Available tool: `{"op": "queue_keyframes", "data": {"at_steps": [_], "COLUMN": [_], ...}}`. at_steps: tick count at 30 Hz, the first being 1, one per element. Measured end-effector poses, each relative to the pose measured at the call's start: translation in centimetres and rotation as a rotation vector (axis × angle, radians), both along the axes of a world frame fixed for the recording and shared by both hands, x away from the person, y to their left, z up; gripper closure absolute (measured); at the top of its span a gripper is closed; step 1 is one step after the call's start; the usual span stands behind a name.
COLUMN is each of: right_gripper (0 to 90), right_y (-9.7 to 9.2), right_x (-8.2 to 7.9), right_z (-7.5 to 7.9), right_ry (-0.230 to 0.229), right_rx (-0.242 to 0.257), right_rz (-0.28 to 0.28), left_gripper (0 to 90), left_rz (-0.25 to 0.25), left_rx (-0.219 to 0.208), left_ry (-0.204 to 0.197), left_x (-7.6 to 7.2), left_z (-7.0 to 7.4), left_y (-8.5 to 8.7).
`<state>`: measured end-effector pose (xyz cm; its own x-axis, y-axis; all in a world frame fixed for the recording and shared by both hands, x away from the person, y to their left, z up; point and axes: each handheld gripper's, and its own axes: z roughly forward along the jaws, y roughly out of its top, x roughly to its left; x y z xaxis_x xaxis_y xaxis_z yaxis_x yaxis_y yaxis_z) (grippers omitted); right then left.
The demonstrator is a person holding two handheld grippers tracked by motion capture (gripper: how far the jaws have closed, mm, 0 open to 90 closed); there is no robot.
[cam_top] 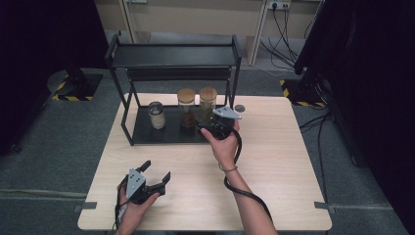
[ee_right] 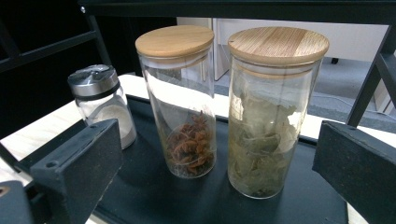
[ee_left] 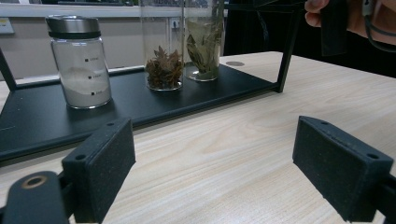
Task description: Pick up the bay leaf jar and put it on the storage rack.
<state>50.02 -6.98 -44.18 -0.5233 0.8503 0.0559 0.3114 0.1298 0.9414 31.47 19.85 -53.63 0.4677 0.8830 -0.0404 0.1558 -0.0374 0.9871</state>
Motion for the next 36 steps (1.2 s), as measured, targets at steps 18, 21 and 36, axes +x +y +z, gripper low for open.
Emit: {"op": "queue_keyframes", "data": {"at_steps": [18, 21, 36], "right_gripper": [1.6, 1.6, 1.6], "right_y": [-0.9, -1.1, -1.9], "right_x": [-2.2, -2.5, -4.0], "right_z": [-0.5, -0.6, -1.1], "right_ry": [-0.001, -0.003, -0.008], "right_rx": [-0.009, -0.006, 0.001], "right_rz": [0.043, 0.049, 0.066], "left_gripper": [12.7, 12.7, 12.7], "left_rz": [0.003, 0.003, 0.006], "left_rx": [0.000, 0.000, -0.002], "left_ry": [-0.002, -0.001, -0.001], "left_x": [0.0, 0.0, 0.0], "left_z": [0.0, 0.0, 0.0], "left_y": [0.0, 0.0, 0.0]}}
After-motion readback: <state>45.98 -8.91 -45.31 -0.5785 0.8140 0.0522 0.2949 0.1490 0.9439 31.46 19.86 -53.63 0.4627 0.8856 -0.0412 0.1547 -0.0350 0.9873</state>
